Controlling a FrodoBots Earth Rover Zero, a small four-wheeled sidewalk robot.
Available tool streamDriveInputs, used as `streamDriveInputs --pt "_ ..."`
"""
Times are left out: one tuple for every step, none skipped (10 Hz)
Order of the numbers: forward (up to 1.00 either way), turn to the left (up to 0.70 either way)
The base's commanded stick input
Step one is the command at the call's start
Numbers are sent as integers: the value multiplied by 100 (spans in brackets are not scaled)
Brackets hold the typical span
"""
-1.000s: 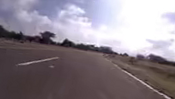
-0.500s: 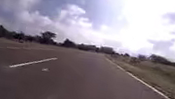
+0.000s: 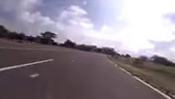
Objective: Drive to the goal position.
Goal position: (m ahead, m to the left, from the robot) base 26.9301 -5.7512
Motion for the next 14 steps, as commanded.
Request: streamDriveInputs --pt "100 0" --pt "100 0" --pt "100 0" --pt "100 0" --pt "100 0" --pt "100 0" --pt "100 0" --pt "100 0" --pt "100 0" --pt "100 0" --pt "100 0" --pt "100 0" --pt "100 0" --pt "100 0"
